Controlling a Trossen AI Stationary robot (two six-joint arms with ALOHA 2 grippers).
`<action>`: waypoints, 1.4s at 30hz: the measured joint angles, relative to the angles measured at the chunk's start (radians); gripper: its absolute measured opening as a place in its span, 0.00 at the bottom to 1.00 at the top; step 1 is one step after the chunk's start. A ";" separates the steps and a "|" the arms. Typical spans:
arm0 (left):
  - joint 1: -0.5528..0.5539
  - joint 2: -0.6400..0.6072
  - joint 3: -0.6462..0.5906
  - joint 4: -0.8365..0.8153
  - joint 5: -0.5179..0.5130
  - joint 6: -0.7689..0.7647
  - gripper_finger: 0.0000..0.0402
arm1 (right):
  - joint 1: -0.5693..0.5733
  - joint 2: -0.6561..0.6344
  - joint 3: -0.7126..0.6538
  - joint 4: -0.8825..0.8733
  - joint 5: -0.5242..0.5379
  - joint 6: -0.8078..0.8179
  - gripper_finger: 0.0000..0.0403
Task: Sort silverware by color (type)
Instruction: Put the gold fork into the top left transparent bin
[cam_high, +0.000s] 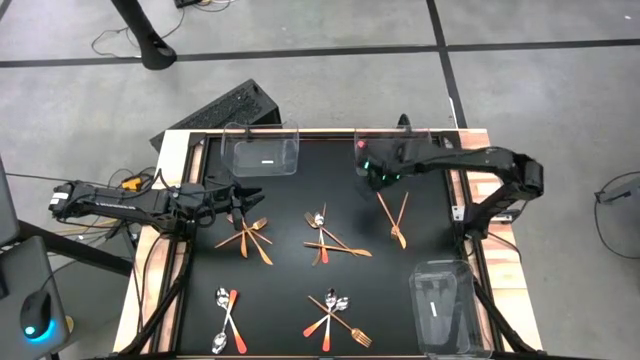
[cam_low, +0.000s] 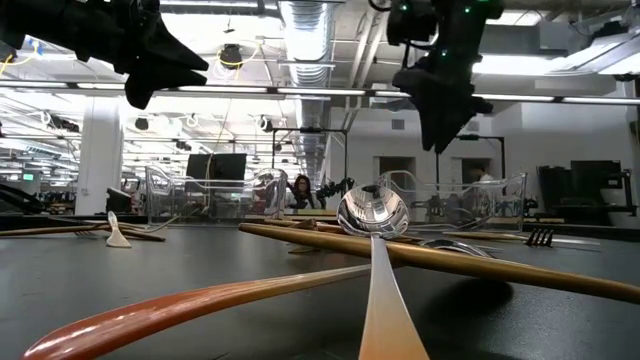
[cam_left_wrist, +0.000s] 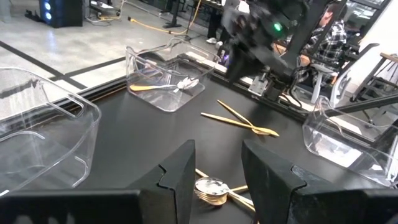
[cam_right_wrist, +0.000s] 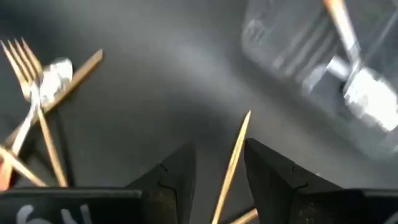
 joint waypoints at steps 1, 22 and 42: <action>0.000 0.000 0.000 0.000 0.000 0.000 0.29 | 0.025 0.013 0.000 -0.024 0.000 0.041 0.38; 0.000 0.000 0.000 -0.032 0.009 -0.002 0.29 | 0.039 0.089 -0.254 -0.071 -0.158 0.540 0.34; 0.000 0.000 0.000 -0.083 0.005 -0.016 0.29 | 0.032 0.085 -0.426 0.146 -0.225 0.506 0.21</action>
